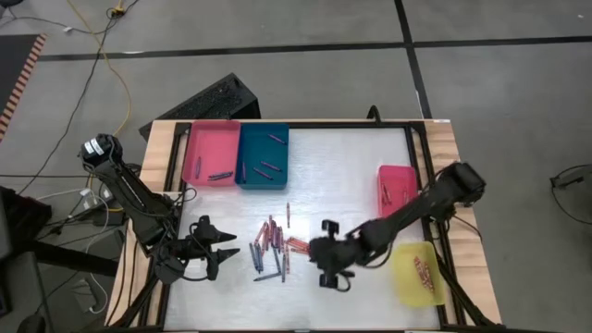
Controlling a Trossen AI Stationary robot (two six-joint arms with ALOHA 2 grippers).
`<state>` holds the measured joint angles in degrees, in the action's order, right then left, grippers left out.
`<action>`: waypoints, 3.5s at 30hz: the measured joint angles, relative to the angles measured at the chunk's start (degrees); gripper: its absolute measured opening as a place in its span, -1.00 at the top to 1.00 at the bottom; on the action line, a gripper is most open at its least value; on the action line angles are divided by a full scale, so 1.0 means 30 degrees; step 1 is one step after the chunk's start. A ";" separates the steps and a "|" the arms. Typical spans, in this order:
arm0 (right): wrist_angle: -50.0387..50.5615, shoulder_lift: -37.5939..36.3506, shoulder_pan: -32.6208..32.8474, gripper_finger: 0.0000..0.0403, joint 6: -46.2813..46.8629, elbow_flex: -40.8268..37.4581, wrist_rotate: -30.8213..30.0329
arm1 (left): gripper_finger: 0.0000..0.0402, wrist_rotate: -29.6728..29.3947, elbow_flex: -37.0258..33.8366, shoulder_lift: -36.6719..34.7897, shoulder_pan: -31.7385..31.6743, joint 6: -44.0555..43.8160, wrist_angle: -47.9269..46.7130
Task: Sort crayons
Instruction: Put the red crayon into the small red bin
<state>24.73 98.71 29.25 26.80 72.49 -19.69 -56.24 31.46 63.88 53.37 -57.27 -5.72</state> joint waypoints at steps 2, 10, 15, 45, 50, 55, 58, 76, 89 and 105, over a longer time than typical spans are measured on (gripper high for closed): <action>-0.0344 0.1019 0.0239 0.41 0.0399 0.0000 -0.0006 | 0.01 -0.0002 0.0000 0.0000 0.0005 -0.0016 0.0010; -0.0463 0.3529 0.0768 0.41 0.1139 -0.0007 0.0010 | 0.01 -0.0199 0.0000 0.0000 0.0005 -0.0068 -0.0005; -0.0416 0.3758 0.0533 0.41 0.1342 -0.0007 -0.0231 | 0.01 -0.0403 0.0000 0.0000 -0.0003 -0.0104 -0.0007; 0.0170 0.3746 -0.0875 0.41 0.1050 -0.0007 -0.0429 | 0.01 -0.0391 0.0000 0.0000 0.0002 -0.0133 -0.0142; 0.0178 0.3746 -0.0894 0.41 0.1053 -0.0007 -0.0429 | 0.01 -0.0388 0.0000 0.0000 0.0005 -0.0133 -0.0158; 0.0169 0.3746 -0.1076 0.41 0.1061 -0.0007 -0.0434 | 0.01 -0.0387 0.0000 0.0000 0.0000 -0.0247 -0.0158; 0.0167 0.3746 -0.1069 0.41 0.1061 -0.0007 -0.0429 | 0.01 -0.0381 0.0000 0.0000 0.0005 -0.0279 -0.0158; -0.0685 0.3687 -0.0887 0.50 0.2576 -0.1421 -0.0501 | 0.01 -0.0381 0.0000 0.0000 0.0005 -0.0329 -0.0333; -0.0583 0.3695 -0.0881 0.95 0.2723 -0.1435 -0.0489 | 0.01 -0.0376 0.0000 0.0000 0.0000 -0.0505 -0.0318; -0.0445 0.2406 0.0183 0.97 0.5402 -0.1508 -0.0063 | 0.01 -0.0381 0.0000 0.0000 -0.0003 -0.0636 -0.0296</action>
<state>23.40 105.93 29.80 43.00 67.96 -19.87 -57.39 31.46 63.88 53.36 -59.18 -6.61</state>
